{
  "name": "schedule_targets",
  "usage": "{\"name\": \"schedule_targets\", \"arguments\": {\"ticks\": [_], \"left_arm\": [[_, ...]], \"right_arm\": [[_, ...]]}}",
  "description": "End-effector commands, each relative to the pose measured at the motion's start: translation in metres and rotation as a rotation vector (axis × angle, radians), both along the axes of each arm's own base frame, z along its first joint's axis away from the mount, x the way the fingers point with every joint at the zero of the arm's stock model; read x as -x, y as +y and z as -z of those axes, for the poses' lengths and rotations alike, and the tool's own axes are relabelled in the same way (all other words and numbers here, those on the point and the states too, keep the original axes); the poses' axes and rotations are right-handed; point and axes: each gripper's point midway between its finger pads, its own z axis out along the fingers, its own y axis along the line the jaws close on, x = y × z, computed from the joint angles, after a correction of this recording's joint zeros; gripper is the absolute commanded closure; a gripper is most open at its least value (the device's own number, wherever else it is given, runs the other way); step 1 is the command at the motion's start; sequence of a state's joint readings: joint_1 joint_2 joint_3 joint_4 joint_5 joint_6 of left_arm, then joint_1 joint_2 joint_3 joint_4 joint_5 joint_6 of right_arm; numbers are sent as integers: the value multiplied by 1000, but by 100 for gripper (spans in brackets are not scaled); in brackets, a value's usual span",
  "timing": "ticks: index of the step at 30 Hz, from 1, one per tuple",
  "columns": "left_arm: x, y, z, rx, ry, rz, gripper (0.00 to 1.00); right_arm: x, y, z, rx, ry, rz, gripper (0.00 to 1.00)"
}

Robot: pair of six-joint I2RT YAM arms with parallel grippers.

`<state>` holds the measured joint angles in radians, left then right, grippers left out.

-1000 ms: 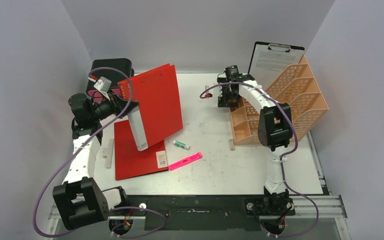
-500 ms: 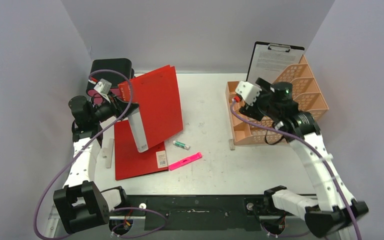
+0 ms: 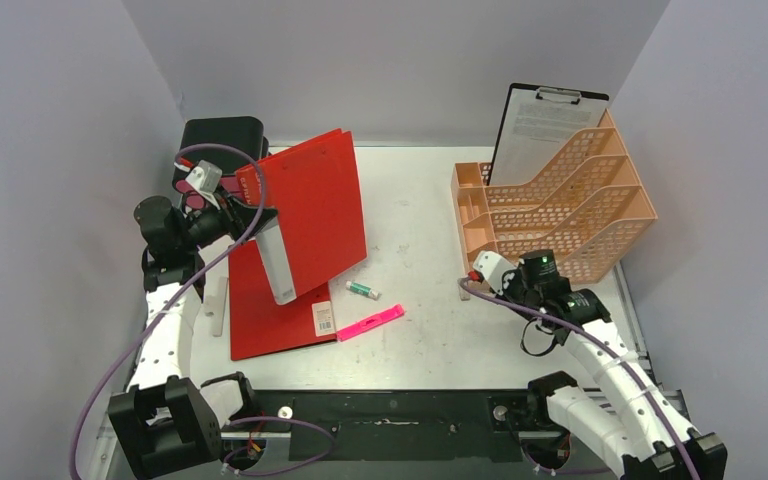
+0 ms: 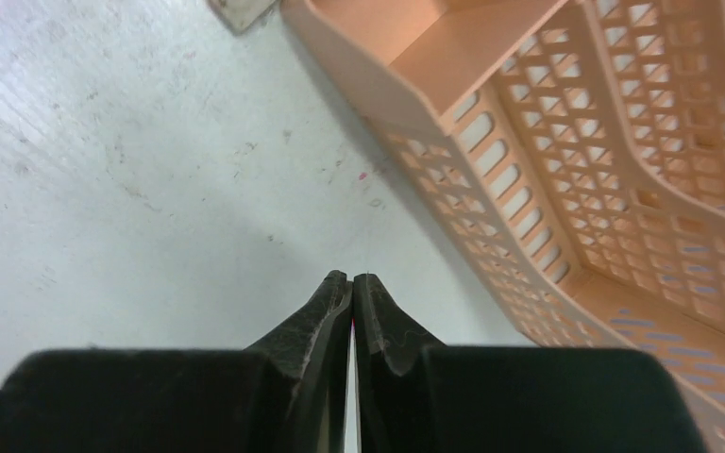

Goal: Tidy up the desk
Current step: Move the storage box to the center of the board.

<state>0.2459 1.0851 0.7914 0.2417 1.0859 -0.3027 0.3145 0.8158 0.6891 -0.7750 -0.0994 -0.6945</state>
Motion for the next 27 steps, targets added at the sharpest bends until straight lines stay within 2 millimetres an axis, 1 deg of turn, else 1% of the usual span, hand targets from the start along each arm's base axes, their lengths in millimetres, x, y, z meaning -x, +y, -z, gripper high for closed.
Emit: {"name": "schedule_targets", "arguments": {"ticks": [1,6,10,11,14,16,18,21,27], "left_arm": [[4,0,-22,-31,-112,8,100],[2,1,-17,-27,-99,9,100],[1,1,-15,-26,-94,8,100],[0,1,-14,-25,-93,9,100],[1,1,-13,-24,-90,12,100],[0,1,-13,-24,-91,10,100],[0,1,-13,-24,-89,9,100],[0,2,-12,-23,-86,8,100],[-1,2,-12,-23,-86,6,100]], "right_arm": [[-14,-7,16,35,-33,40,95],[-35,-28,38,139,-95,70,95],[-54,-43,52,185,-139,78,95],[-61,-48,52,195,-164,90,95],[-77,-64,58,223,-184,125,95],[-86,-70,61,227,-186,137,95],[-94,-71,64,228,-185,130,95],[-112,-70,61,226,-209,129,95],[-145,-80,64,221,-217,183,95]]}}
